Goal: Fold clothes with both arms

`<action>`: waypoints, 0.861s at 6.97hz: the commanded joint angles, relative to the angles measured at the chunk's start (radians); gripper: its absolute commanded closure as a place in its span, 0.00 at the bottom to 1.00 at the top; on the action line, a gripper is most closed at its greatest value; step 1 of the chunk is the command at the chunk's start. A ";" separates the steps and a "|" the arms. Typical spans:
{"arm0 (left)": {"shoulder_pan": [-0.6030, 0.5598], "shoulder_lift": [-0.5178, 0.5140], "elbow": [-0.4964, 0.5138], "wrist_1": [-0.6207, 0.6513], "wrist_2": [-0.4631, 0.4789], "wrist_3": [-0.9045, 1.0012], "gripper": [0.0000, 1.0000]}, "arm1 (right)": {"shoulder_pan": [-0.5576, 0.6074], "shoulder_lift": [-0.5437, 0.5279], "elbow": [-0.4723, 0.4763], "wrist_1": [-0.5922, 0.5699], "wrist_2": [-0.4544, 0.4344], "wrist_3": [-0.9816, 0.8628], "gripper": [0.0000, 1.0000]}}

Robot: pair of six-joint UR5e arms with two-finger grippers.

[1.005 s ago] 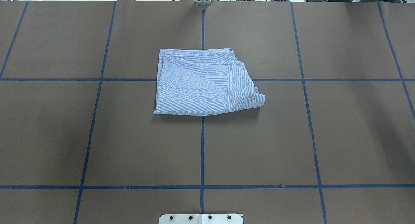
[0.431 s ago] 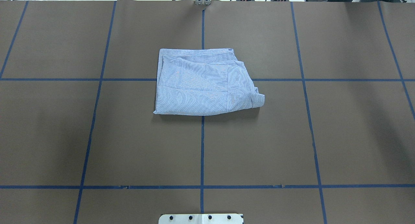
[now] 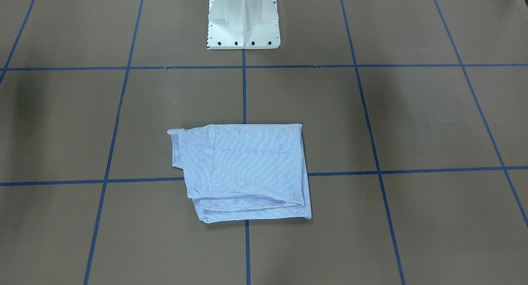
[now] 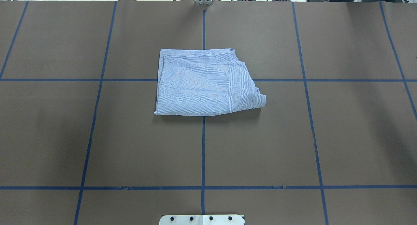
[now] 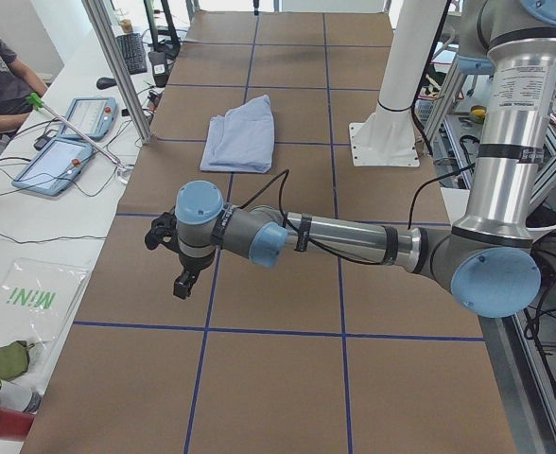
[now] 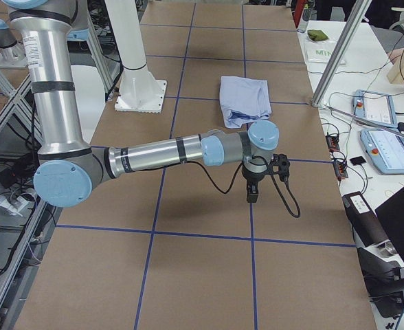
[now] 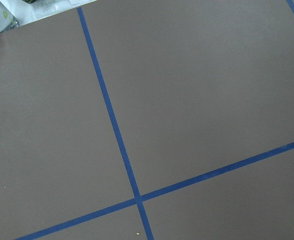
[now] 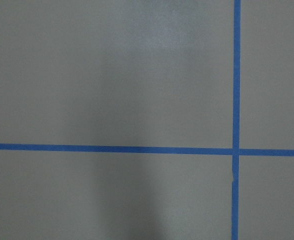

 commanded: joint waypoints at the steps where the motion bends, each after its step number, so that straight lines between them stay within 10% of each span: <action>1: -0.001 0.010 -0.001 0.003 -0.028 0.000 0.00 | -0.049 -0.019 -0.006 -0.007 -0.003 0.011 0.00; 6: 0.005 0.003 0.056 -0.015 -0.063 0.005 0.00 | -0.064 -0.052 -0.065 0.006 0.011 0.008 0.00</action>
